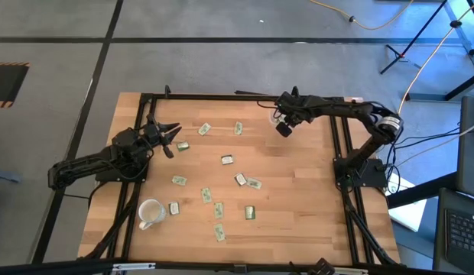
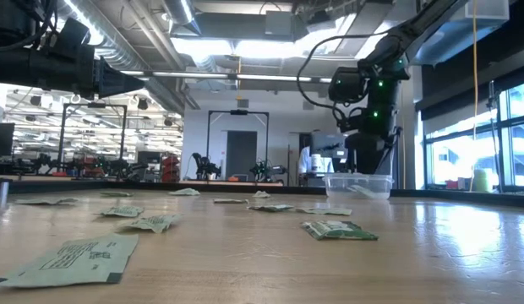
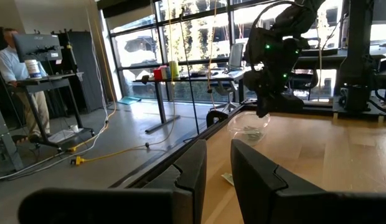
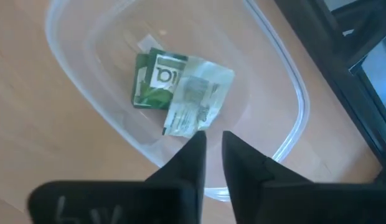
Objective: Pick and place Stevia / Truvia into bins
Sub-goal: Put the green stevia packet into the transparent container
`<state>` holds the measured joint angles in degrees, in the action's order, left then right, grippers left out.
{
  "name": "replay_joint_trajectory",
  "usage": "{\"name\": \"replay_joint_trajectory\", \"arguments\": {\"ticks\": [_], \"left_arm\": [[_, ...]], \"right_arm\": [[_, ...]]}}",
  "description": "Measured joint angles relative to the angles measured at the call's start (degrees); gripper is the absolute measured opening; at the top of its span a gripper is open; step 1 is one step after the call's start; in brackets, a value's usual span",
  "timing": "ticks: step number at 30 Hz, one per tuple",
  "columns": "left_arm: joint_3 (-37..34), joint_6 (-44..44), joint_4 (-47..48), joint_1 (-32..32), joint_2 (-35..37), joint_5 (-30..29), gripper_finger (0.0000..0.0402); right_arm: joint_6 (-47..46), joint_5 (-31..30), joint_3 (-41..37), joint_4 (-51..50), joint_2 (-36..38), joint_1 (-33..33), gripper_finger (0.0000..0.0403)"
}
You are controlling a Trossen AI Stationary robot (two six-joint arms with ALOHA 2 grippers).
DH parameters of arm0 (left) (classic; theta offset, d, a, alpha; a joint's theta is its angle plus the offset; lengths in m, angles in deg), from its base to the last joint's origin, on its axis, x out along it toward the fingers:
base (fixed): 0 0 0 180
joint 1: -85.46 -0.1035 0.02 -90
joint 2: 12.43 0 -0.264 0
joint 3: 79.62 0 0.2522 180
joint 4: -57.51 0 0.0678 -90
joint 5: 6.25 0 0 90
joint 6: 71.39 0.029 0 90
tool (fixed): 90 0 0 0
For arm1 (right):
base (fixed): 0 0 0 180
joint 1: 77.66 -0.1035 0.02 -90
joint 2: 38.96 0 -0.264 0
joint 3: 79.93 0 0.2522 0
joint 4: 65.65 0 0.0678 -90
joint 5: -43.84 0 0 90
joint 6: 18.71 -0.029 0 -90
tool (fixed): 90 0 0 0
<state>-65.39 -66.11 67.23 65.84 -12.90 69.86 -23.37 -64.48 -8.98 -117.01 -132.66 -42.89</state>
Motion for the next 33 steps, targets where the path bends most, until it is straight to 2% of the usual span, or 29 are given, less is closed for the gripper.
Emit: {"name": "replay_joint_trajectory", "arguments": {"ticks": [5,10,12,17,21,27,33], "left_arm": [[0.00,0.00,0.00,0.00,0.00,0.02,0.0068],[0.00,0.00,0.00,0.00,0.00,0.02,0.0068],[-0.02,0.00,0.00,0.02,0.00,0.02,0.0068],[0.00,0.00,0.00,0.01,-0.01,0.02,0.0068],[0.00,0.00,-0.02,0.02,-0.07,0.02,0.0068],[-0.02,0.00,0.00,0.00,-0.07,0.02,0.0068],[-0.02,0.00,0.01,0.01,-0.07,0.02,0.0068]], "right_arm": [[-1.26,1.68,1.95,-1.73,2.85,-2.82,0.0091],[0.60,13.93,2.52,0.02,6.39,-11.09,0.0094],[0.77,16.48,2.52,1.75,6.47,-15.68,0.0094],[2.69,17.11,2.54,3.94,3.61,-27.90,0.0094],[2.76,17.02,2.54,7.27,0.01,-35.21,0.0094],[0.19,16.65,2.54,11.18,-5.53,-41.07,0.0093],[1.46,16.57,2.52,11.65,-10.14,-44.39,0.0074]]}}
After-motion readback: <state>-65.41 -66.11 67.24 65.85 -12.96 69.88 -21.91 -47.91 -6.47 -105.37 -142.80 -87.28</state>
